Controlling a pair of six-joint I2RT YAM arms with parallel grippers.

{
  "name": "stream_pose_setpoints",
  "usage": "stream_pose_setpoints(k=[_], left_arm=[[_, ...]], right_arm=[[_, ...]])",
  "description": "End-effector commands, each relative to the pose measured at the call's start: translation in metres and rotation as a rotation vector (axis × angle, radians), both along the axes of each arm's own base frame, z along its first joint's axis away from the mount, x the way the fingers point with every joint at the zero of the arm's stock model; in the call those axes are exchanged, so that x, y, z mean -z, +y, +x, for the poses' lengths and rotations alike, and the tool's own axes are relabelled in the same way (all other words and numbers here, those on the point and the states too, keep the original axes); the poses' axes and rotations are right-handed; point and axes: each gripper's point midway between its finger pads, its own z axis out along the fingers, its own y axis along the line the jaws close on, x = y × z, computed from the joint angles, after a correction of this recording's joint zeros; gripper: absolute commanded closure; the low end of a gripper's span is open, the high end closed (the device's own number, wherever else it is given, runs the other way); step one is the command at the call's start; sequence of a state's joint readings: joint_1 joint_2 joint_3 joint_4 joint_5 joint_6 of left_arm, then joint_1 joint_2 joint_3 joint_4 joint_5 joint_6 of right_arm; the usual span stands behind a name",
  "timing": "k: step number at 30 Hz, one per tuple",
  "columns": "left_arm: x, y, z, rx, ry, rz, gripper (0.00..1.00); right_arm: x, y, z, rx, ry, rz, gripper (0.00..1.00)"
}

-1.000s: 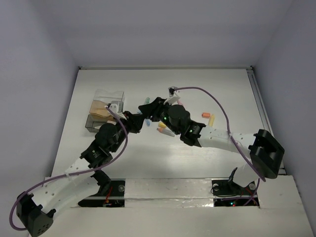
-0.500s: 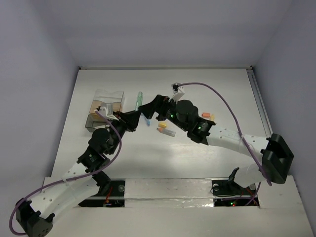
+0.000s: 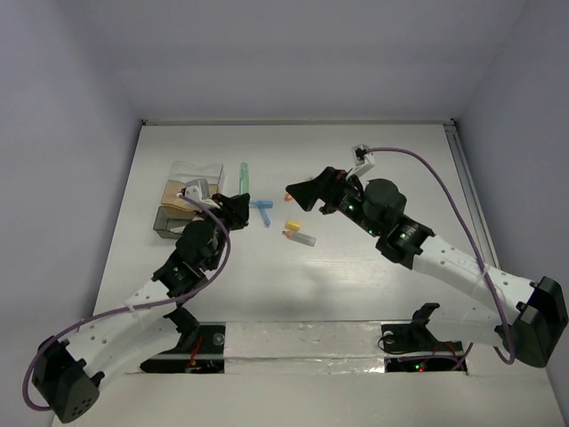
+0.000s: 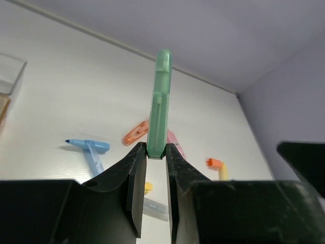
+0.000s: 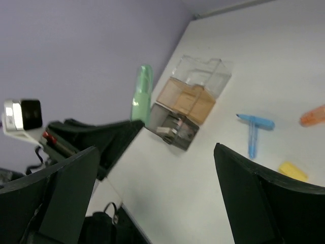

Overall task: Sort the stationery into containers
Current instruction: Place the pen in the storage box.

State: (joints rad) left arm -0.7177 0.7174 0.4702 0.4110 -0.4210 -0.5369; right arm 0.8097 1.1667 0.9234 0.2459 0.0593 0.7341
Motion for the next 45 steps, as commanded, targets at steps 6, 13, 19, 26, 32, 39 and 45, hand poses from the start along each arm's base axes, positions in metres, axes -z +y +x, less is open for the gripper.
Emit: stream_pose_setpoints(k=[6,13,19,26,32,39,45], left_arm=[[-0.008,0.045,0.056,-0.274,0.101,-0.019,1.0],[0.028,0.104,0.096,-0.391,0.208,-0.11,1.0],[0.049,0.127,0.133,-0.408,0.282,-0.224,1.0],[0.067,0.147,0.176,-0.455,0.401,-0.299,1.0],[0.094,0.154,0.196,-0.5,0.501,-0.345,1.0],[0.126,0.162,0.192,-0.564,0.574,-0.383,1.0],[0.138,0.165,0.19,-0.601,0.605,-0.406,1.0]], right_arm=[[0.088,-0.037,-0.011,0.003,0.118,-0.237,0.0],[0.118,-0.043,-0.018,-0.033,0.173,-0.277,0.0],[0.133,-0.041,-0.021,-0.074,0.195,-0.306,0.0],[0.132,-0.043,-0.023,-0.082,0.186,-0.296,0.0],[0.13,-0.045,-0.025,-0.081,0.176,-0.296,0.0],[0.129,-0.047,-0.024,-0.082,0.171,-0.289,0.0],[0.127,-0.046,-0.026,-0.089,0.168,-0.285,0.0]])
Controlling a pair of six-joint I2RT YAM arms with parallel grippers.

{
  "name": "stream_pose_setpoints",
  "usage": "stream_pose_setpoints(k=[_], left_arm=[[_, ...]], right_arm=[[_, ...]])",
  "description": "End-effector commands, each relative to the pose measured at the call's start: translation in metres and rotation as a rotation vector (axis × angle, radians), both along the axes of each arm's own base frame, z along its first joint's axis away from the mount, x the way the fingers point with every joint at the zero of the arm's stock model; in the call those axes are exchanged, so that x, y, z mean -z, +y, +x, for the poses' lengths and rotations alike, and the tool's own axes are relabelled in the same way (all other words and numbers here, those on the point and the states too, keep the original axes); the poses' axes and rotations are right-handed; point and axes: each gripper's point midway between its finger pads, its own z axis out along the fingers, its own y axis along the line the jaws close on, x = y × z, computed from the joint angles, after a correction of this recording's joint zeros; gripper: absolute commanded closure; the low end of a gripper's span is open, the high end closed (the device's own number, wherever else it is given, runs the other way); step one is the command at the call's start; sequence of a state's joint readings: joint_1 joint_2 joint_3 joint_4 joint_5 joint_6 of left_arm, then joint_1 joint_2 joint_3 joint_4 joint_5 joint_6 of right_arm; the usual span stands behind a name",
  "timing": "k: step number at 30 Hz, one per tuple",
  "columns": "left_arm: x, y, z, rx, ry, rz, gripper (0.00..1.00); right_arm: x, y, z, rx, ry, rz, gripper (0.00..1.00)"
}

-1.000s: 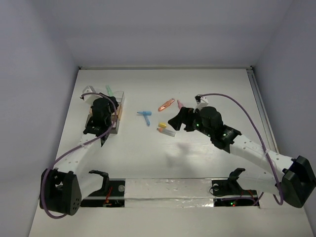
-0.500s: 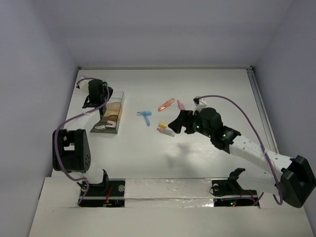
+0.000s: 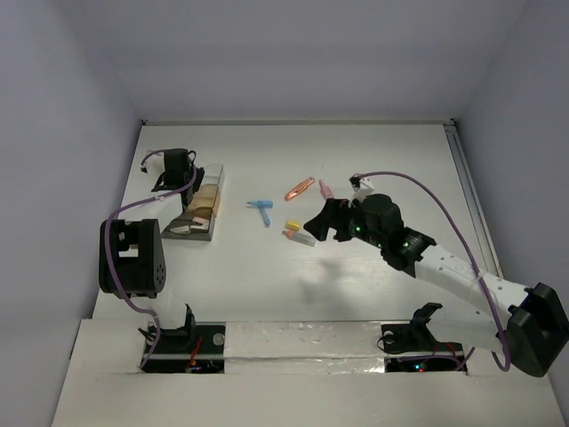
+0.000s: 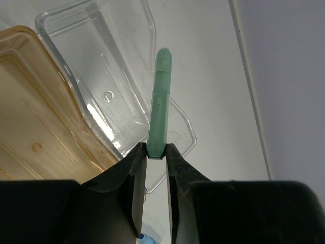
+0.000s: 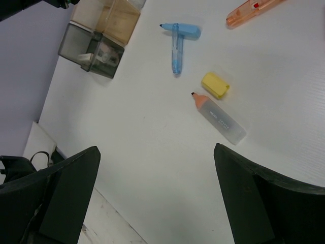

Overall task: Sort the stationery into containers
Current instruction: Place the pen in the storage box.

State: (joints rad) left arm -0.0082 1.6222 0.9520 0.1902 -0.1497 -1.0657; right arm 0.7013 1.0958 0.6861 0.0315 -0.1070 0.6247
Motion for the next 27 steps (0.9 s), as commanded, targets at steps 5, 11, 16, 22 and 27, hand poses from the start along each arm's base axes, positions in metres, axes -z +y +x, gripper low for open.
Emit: stream_pose_setpoints(k=[5,11,16,22,27], left_arm=[[0.003,0.016,-0.002,-0.1,0.009,-0.025,1.0],[0.017,0.018,-0.005,-0.116,0.051,-0.026,1.0],[0.022,0.026,-0.008,-0.139,0.055,-0.014,1.0],[0.018,0.03,-0.005,-0.142,0.042,0.015,0.87],[0.004,0.033,-0.001,-0.138,0.005,0.048,0.7]], right_arm=[[-0.015,-0.001,0.002,-0.012,-0.053,0.035,0.0],[-0.016,0.0,0.001,-0.02,-0.054,0.04,0.0],[-0.017,0.001,0.0,-0.026,-0.057,0.044,0.0],[-0.016,0.002,-0.001,-0.033,-0.056,0.043,0.0],[-0.013,0.004,0.0,-0.043,-0.049,0.042,0.0]])
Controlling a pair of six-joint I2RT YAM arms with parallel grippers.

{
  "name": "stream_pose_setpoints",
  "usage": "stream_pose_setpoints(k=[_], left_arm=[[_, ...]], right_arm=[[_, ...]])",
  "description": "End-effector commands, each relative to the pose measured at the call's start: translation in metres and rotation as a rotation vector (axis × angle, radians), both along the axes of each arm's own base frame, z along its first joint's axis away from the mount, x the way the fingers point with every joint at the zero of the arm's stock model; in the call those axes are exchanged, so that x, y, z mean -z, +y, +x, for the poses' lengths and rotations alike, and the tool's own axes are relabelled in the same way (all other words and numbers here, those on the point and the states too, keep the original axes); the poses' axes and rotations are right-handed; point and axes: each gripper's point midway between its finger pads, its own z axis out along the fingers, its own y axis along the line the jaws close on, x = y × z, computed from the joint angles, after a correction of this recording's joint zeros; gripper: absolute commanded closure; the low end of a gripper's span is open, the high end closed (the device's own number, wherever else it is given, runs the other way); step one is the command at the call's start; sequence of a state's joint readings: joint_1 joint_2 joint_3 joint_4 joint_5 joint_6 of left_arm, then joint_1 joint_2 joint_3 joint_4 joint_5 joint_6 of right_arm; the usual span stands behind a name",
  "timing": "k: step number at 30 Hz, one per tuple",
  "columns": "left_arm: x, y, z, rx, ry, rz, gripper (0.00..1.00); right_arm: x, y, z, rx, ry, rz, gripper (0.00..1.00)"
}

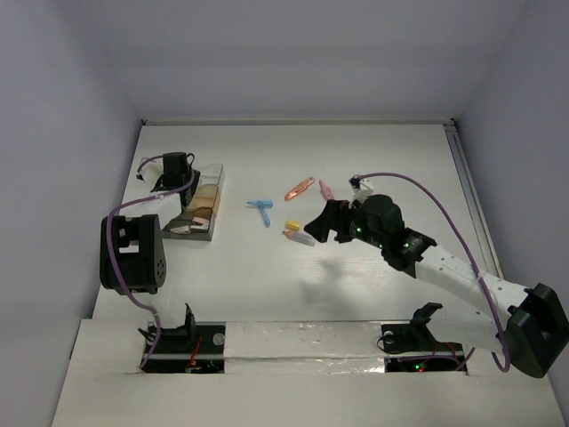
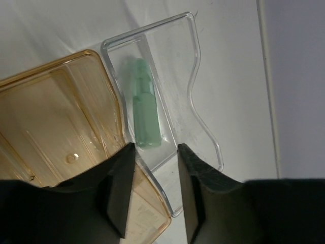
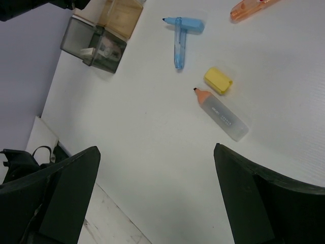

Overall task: Sort the stationery into containers
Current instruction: Place the pen in the storage box, then pick up the pen from the center of the board.

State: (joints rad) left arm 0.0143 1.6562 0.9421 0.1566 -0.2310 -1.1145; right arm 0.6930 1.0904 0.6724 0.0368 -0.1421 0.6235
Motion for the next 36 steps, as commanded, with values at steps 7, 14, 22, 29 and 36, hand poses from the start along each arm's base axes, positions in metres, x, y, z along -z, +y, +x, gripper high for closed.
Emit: stream_pose_setpoints(k=[7,14,22,29,36], left_arm=[[-0.057,0.013,0.006,-0.001,-0.144,0.098,0.53],[-0.136,-0.03,-0.009,0.162,-0.354,0.219,0.54],[-0.158,-0.142,-0.07,0.537,-0.548,0.264,0.53],[-0.118,-0.184,-0.136,0.777,-0.552,0.253,0.54],[-0.105,-0.212,-0.193,0.988,-0.633,0.219,0.54]], right_arm=[[-0.012,0.006,0.008,-0.013,-0.052,0.025,0.0],[0.003,-0.001,0.02,0.048,-0.031,-0.038,0.15],[0.012,-0.006,0.045,0.137,0.001,-0.1,0.59],[0.019,-0.009,0.089,0.211,0.016,-0.219,0.74],[0.037,-0.048,0.146,0.27,0.055,-0.44,0.67]])
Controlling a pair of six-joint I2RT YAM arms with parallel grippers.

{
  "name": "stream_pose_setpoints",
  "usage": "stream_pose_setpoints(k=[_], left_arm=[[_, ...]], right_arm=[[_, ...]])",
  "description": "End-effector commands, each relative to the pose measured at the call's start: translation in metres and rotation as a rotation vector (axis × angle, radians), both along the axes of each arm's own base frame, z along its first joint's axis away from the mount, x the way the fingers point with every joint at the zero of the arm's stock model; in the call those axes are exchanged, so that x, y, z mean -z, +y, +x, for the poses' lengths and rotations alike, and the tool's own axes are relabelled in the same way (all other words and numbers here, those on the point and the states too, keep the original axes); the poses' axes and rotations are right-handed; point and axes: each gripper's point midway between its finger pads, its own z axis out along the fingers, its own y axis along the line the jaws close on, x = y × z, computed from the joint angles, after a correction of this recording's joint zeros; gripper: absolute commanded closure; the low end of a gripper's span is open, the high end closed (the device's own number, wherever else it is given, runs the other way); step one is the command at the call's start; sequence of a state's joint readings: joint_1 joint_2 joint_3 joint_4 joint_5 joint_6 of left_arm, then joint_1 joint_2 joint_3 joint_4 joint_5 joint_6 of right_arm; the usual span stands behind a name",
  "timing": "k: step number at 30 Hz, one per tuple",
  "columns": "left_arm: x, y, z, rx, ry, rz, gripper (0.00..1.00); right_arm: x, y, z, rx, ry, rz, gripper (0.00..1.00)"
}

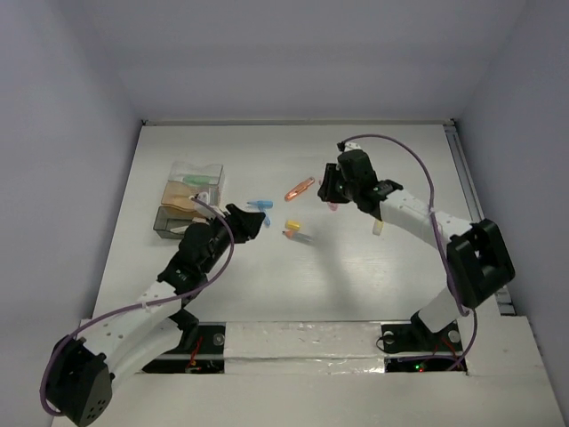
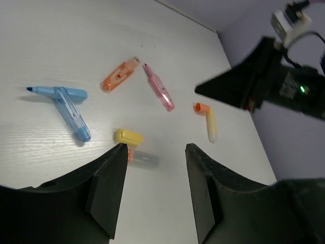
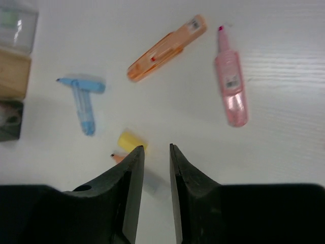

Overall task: Sort the stationery into containers
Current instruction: Pick up the pen from the center of the board.

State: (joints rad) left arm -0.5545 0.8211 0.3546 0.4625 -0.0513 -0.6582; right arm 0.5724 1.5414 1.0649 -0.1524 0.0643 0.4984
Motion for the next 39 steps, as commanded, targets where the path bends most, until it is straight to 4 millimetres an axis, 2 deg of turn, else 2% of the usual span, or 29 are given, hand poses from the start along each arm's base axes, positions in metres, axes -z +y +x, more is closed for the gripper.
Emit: stream_pose_setpoints(k=[1,2,3,4,5,6,7,9,10,11,17,21,27,33,34,35,36,37,38,39], left_arm=[[-0.011,-0.014,-0.022,0.123,-0.089,-0.012,0.54],[-0.004,-0.013,-0.026,0.134,-0.081,-0.005,0.55],[-0.002,-0.016,-0.033,0.161,-0.087,-0.013,0.54],[-0.007,-0.018,-0.034,0.174,-0.1,-0.021,0.54],[-0.003,-0.018,-0.037,0.186,-0.1,-0.02,0.55],[-0.004,-0.02,-0.04,0.206,-0.109,-0.017,0.55],[-0.004,-0.021,-0.042,0.214,-0.112,-0.016,0.55],[-0.001,-0.023,-0.045,0.235,-0.115,-0.012,0.55],[0.0,-0.023,-0.045,0.239,-0.117,-0.012,0.55],[0.003,-0.024,-0.047,0.247,-0.116,-0.012,0.55],[0.01,-0.028,-0.052,0.287,-0.117,-0.01,0.56],[0.012,-0.028,-0.053,0.291,-0.125,-0.005,0.56],[0.011,-0.027,-0.053,0.292,-0.132,0.003,0.57],[0.015,-0.028,-0.052,0.295,-0.124,0.01,0.57],[0.014,-0.028,-0.052,0.295,-0.125,0.008,0.57],[0.014,-0.028,-0.052,0.295,-0.125,0.008,0.57],[0.014,-0.028,-0.052,0.294,-0.126,0.008,0.57],[0.015,-0.028,-0.051,0.292,-0.124,0.011,0.57],[0.015,-0.029,-0.051,0.294,-0.123,0.012,0.57],[0.017,-0.029,-0.051,0.297,-0.118,0.015,0.57]], right_arm=[[0.005,-0.032,0.029,0.024,0.029,-0.167,0.59],[0.007,-0.035,0.034,0.022,0.04,-0.182,0.55],[0.012,-0.034,0.039,-0.007,0.066,-0.21,0.46],[0.013,-0.038,0.044,-0.011,0.077,-0.225,0.42],[0.016,-0.036,0.046,-0.026,0.087,-0.235,0.39],[0.023,-0.042,0.045,-0.047,0.122,-0.269,0.37],[0.026,-0.04,0.055,-0.061,0.136,-0.278,0.34],[0.036,-0.044,0.059,-0.085,0.172,-0.313,0.3],[0.052,-0.041,0.059,-0.106,0.212,-0.325,0.3],[0.048,-0.041,0.069,-0.102,0.2,-0.325,0.29],[0.075,-0.038,0.088,-0.15,0.26,-0.379,0.28],[0.07,-0.036,0.105,-0.134,0.228,-0.395,0.28],[0.074,-0.035,0.117,-0.145,0.231,-0.427,0.36],[0.084,-0.04,0.115,-0.123,0.262,-0.447,0.41],[0.082,-0.041,0.116,-0.109,0.25,-0.444,0.42],[0.068,-0.041,0.115,-0.098,0.219,-0.428,0.42],[0.073,-0.043,0.109,-0.083,0.221,-0.417,0.42],[0.071,-0.044,0.105,-0.077,0.211,-0.404,0.42],[0.054,-0.044,0.102,-0.067,0.176,-0.381,0.42],[0.064,-0.047,0.092,-0.07,0.191,-0.374,0.41]])
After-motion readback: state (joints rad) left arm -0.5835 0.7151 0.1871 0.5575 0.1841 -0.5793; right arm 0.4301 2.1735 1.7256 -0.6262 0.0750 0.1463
